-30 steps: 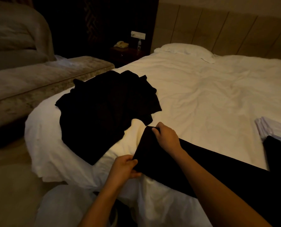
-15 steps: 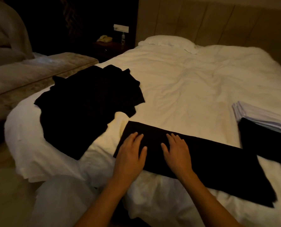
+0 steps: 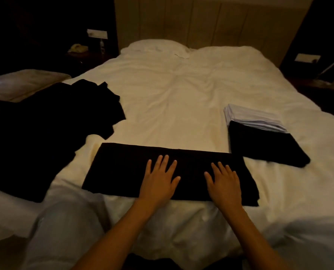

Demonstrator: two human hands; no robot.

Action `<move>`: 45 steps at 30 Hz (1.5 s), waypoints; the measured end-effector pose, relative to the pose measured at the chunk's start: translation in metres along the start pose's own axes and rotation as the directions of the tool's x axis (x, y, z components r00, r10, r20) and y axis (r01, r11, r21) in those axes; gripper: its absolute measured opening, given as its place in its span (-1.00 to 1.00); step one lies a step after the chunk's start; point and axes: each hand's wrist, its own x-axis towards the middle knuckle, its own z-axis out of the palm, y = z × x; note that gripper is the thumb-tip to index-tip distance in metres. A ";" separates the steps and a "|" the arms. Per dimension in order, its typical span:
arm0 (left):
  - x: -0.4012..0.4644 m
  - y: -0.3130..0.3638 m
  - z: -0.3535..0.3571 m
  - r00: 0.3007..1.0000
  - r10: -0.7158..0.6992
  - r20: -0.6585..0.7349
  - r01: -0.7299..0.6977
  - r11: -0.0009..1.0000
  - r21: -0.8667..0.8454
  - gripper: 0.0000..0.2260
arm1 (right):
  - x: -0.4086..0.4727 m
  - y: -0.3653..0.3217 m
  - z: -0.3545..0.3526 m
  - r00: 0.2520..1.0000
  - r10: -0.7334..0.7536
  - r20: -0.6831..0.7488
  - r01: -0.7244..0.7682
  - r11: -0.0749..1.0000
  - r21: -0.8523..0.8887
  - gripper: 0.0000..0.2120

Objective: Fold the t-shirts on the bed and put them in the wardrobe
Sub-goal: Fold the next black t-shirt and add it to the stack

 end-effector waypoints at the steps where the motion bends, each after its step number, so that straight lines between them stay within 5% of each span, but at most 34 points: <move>1: 0.003 0.006 0.002 1.000 0.012 -0.001 -0.012 1.000 0.007 -0.43 | 0.000 0.009 -0.002 1.000 0.028 -0.014 -0.028 1.000 0.005 -0.45; 6: 0.016 0.026 0.009 1.000 0.022 -0.015 -0.023 0.998 -0.051 -0.46 | 0.004 0.044 -0.013 0.978 0.211 0.002 -0.208 0.964 0.164 -0.32; 10: 0.026 0.035 0.013 1.000 -0.011 0.003 0.012 0.993 -0.117 -0.46 | 0.019 0.063 -0.024 0.937 0.320 0.141 -0.349 0.833 0.429 -0.25; 14: 0.028 0.040 0.020 0.999 -0.053 -0.008 0.051 0.987 -0.150 -0.24 | 0.029 0.077 -0.029 0.877 0.284 0.388 -0.479 0.429 0.766 -0.59; 19: 0.027 0.042 0.022 0.996 -0.089 0.010 0.089 0.975 -0.205 -0.32 | 0.023 0.070 -0.048 0.801 -0.002 0.599 -0.594 -0.133 0.793 -0.67; 24: 0.033 0.042 0.009 0.974 -0.176 0.140 0.225 0.781 -0.582 -0.55 | 0.021 0.040 -0.080 0.842 -0.092 0.532 -0.535 -0.273 0.799 -0.77; 31: 0.034 0.035 -0.006 0.953 -0.169 0.251 0.302 0.523 -0.797 -0.54 | 0.027 -0.039 -0.114 0.878 -0.104 0.468 -0.479 -0.164 0.862 -0.74; 35: 0.028 0.013 -0.020 0.939 -0.151 0.309 0.296 -0.100 -0.950 -0.53 | 0.031 -0.088 -0.122 0.877 -0.142 0.459 -0.463 0.010 0.886 -0.66; 36: 0.025 0.005 -0.027 0.936 -0.163 0.313 0.284 -0.177 -0.942 -0.55 | 0.032 -0.100 -0.124 0.878 -0.158 0.452 -0.449 0.059 0.892 -0.71; 40: 0.014 -0.043 -0.045 0.909 -0.264 0.324 0.233 -0.324 -0.917 -0.51 | 0.034 -0.153 -0.121 0.879 -0.180 0.442 -0.390 0.263 0.882 -0.93; 45: -0.007 -0.101 -0.055 0.877 -0.326 0.353 0.174 -0.469 -0.866 -0.48 | 0.034 -0.212 -0.096 0.857 -0.218 0.467 -0.307 0.511 0.803 -0.80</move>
